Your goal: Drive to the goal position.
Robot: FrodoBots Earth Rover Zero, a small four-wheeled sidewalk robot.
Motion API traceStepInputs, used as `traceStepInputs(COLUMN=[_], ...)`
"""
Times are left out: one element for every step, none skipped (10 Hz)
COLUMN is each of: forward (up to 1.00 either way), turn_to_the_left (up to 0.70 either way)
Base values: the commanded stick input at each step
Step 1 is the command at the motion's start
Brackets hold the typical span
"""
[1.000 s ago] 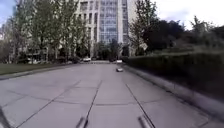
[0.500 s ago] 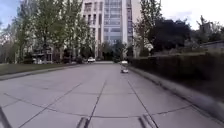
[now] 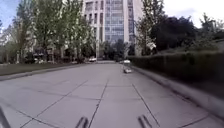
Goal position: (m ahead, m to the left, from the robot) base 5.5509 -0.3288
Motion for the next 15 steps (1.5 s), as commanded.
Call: traceStepInputs(forward=[0.70, 0.70, 0.70, 0.70, 0.70, 0.70, 0.70, 0.70, 0.70, 0.70, 0.70, 0.70, 0.70, 0.70, 0.70], turn_to_the_left=[0.00, 0.00, 0.00, 0.00, 0.00, 0.00, 0.00, 0.00, 0.00, 0.00, 0.00, 0.00, 0.00, 0.10, 0.13])
